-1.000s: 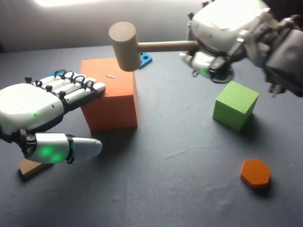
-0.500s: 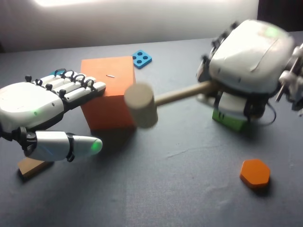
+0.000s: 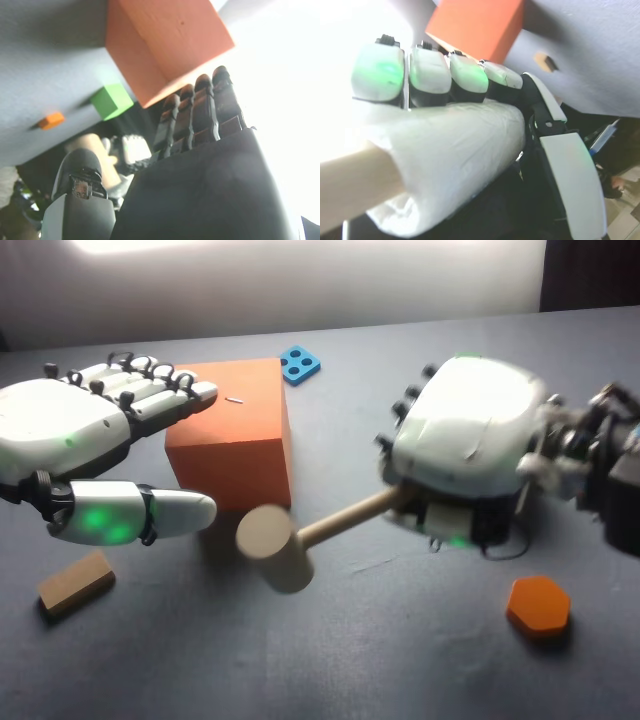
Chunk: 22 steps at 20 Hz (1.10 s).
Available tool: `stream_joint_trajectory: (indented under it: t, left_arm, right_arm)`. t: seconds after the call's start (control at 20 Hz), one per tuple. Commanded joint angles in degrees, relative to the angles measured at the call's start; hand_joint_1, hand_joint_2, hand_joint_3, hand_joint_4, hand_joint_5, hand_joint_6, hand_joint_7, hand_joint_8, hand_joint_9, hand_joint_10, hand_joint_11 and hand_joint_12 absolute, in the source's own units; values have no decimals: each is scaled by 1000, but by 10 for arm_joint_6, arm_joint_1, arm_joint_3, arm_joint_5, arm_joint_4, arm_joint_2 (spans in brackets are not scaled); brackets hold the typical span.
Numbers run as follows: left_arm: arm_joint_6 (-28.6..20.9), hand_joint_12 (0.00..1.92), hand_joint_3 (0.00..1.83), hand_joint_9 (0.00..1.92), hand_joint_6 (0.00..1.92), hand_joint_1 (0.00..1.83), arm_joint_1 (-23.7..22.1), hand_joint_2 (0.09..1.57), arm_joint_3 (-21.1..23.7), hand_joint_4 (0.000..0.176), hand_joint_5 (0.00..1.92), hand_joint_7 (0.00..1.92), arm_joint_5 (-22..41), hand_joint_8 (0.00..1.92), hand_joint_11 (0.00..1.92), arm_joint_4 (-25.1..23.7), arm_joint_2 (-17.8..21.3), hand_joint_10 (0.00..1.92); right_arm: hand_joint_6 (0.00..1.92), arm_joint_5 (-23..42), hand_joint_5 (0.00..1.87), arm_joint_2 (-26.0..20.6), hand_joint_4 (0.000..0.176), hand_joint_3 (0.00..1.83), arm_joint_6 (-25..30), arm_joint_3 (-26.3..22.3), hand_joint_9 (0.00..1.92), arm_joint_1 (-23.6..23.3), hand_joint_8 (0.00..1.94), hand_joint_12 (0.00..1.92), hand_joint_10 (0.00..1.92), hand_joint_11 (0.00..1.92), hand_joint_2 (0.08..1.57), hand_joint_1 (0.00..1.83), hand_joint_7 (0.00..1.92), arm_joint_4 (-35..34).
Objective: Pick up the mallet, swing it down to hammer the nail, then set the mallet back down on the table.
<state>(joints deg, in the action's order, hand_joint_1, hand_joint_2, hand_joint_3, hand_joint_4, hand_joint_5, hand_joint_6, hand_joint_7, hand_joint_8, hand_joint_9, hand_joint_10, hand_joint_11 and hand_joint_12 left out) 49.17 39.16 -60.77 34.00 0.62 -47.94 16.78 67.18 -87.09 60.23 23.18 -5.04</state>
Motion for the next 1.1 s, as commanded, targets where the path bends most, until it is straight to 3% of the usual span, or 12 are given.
stream_joint_trajectory:
  t: [0.0, 0.2, 0.5, 0.7, 1.05]
  left_arm:
    - [-2, 0, 0, 0, 0, 0, -10, 1155, 3, 0, 0, 0, 61, 0, 0, 4, 10, 0]
    - [-11, 0, 2, 0, 0, 0, -20, 1162, 13, 0, 0, 0, 64, 0, 0, -4, 25, 0]
    - [-82, 0, 0, 0, 0, 0, -48, 1157, 14, 0, 0, 0, 57, 0, 0, -95, 34, 0]
    - [-104, 0, 1, 0, 0, 0, -68, 1159, 27, 0, 0, 0, 53, 0, 0, -136, 46, 0]
    - [-104, 0, 0, 0, 0, 0, -77, 1160, 63, 0, 0, 0, 42, 0, 0, -157, 77, 0]
  right_arm:
    - [1921, 69, 1076, 3, 0, 11, -3, 5, 1365, -3, 1941, 1921, 1921, 1383, 1570, 245, 1296, 4]
    - [1921, 75, 1106, 42, 0, 8, -32, 20, 1379, 8, 1941, 1921, 1921, 1413, 1566, 245, 1316, 4]
    - [1921, 74, 1075, 94, 0, 6, -51, 56, 1352, 22, 1941, 1921, 1921, 1392, 1570, 239, 1286, 4]
    - [1921, 73, 1104, 109, 0, 0, -58, 63, 1350, 29, 1941, 1921, 1921, 1396, 1556, 266, 1291, 4]
    - [1921, 86, 1056, 121, 0, 2, -102, 65, 1340, 42, 1941, 1921, 1921, 1372, 1568, 248, 1276, 4]
